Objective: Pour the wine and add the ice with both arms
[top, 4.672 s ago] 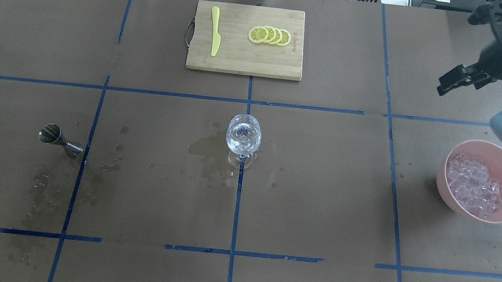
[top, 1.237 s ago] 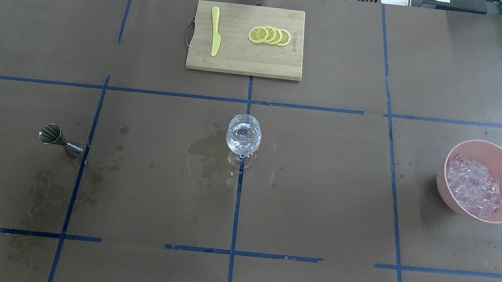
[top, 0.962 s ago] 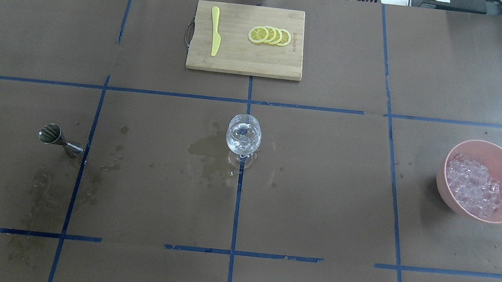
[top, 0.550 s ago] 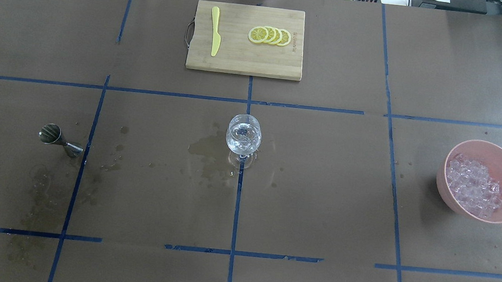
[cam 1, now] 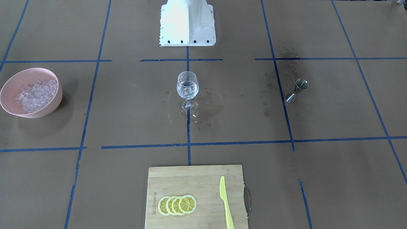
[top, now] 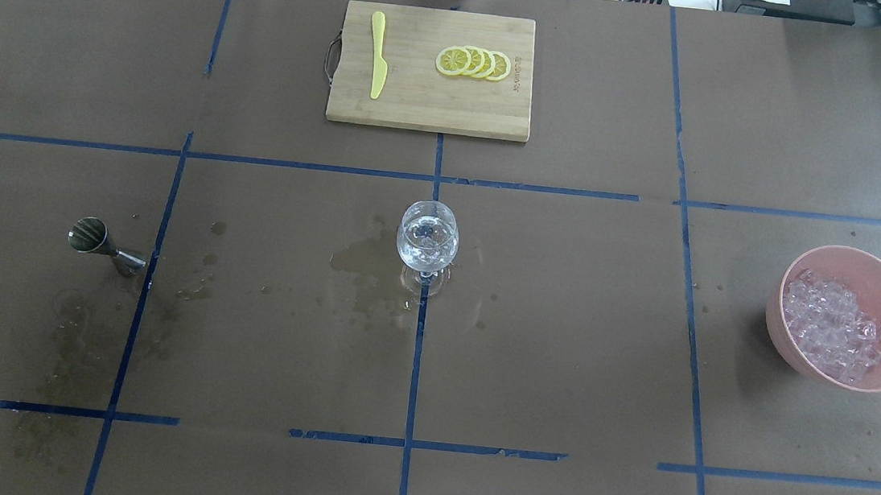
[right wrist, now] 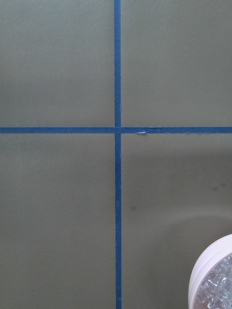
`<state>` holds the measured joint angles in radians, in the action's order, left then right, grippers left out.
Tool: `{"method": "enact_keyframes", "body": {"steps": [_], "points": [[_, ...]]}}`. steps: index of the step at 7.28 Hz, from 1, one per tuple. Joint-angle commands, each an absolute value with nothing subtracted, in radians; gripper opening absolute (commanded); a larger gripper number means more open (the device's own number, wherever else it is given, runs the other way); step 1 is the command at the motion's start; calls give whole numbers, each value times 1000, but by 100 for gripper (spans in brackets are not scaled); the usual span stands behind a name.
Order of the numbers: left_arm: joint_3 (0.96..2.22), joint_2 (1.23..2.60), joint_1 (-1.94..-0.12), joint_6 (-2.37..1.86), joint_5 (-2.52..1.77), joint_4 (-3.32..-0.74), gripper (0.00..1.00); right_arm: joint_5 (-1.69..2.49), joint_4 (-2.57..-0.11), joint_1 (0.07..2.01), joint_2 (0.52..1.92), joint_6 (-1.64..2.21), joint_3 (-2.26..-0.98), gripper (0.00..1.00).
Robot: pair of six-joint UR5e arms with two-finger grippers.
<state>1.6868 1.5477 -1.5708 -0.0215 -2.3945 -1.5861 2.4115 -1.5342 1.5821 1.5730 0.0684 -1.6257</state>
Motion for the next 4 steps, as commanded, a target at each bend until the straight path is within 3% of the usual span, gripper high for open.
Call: {"method": "enact_keyframes", "body": {"steps": [1,4], "points": [[1687,1548,-1571,-21,-2395,-1586,100,2402,-1534,1557,1568,71,-1621,100],[1686,1548,-1571,-21,-2395,-1586,100,2404,-1508,1551,1559,69,-1601,100]]}}
